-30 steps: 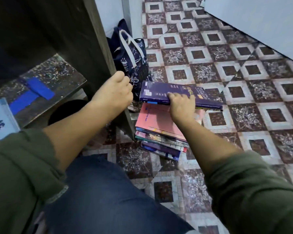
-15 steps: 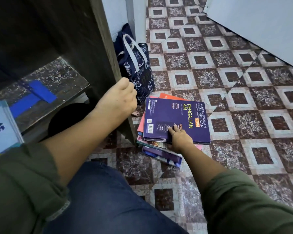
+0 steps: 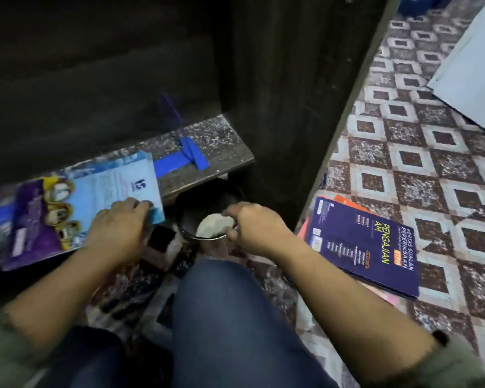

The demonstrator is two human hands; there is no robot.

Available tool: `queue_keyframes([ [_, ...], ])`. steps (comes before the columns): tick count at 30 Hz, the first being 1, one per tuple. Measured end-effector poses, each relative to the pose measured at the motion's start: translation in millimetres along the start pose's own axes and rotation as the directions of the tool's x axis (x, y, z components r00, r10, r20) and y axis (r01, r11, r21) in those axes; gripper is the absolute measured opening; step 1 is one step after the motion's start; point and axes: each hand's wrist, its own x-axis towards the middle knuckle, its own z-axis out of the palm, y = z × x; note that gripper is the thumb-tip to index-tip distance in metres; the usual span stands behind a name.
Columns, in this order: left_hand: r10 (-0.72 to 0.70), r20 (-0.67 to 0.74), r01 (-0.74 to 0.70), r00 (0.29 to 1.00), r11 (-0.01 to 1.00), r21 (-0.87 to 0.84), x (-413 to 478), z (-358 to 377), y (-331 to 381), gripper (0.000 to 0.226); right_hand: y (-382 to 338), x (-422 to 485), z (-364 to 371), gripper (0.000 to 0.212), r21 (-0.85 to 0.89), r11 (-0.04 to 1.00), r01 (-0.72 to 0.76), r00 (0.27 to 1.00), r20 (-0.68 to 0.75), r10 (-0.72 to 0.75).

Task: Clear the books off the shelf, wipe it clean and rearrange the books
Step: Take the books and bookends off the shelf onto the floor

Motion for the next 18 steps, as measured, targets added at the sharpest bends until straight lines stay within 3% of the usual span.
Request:
queue_keyframes([
  [2,-0.142,0.111,0.141,0.984,0.990,0.021,-19,17,-41,0.072,-36,27,5,0.041,-0.012,0.996,0.086,0.996,0.008,-0.085],
  [6,-0.201,0.140,0.209,0.969,0.977,-0.044,-40,43,-90,0.076,-94,81,42,0.037,-0.198,0.954,0.226,0.974,0.050,-0.221],
  [9,-0.234,0.141,0.247,0.962,0.965,-0.083,-39,51,-107,0.073,-118,108,69,0.052,-0.270,0.919,0.288,0.957,0.109,-0.268],
  [12,-0.237,0.131,0.250,0.963,0.963,-0.097,-34,57,-120,0.066,-132,126,83,0.064,-0.317,0.905,0.285,0.958,0.135,-0.254],
  [18,-0.186,0.248,0.222,0.951,0.967,-0.128,-22,36,-142,0.059,-162,146,75,0.037,-0.356,0.909,0.217,0.976,0.071,-0.206],
])
